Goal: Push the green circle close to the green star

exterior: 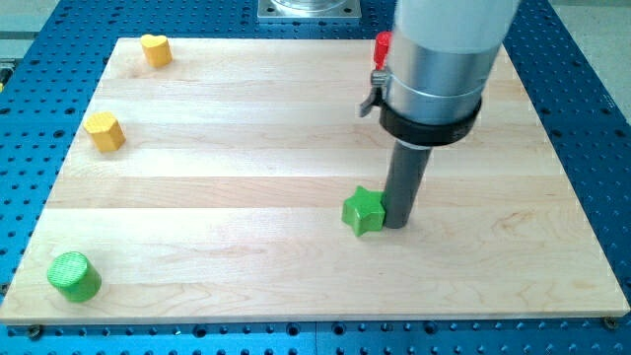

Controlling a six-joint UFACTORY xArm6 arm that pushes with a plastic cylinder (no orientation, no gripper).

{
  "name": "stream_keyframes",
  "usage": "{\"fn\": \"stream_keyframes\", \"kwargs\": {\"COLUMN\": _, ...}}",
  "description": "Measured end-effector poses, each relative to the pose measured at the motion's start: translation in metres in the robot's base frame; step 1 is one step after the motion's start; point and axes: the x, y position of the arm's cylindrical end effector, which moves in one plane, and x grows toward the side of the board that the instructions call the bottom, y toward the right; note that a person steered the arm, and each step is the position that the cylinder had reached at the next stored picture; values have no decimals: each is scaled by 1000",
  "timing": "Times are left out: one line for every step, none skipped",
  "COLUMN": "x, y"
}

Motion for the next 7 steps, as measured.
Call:
{"fn": "stream_keyframes", "kwargs": {"x": 28, "y": 29}}
{"fn": "stream_keyframes", "kwargs": {"x": 79, "y": 84}}
{"fn": "stream_keyframes", "kwargs": {"x": 93, "y": 47}}
{"fn": "stream_keyframes", "kwargs": {"x": 81, "y": -40}}
{"fn": "stream_keyframes", "kwargs": {"x": 48, "y": -130}}
{"fn": "stream_keyframes", "kwargs": {"x": -3, "y": -220}}
{"fn": "stream_keyframes", "kwargs": {"x": -5, "y": -332}}
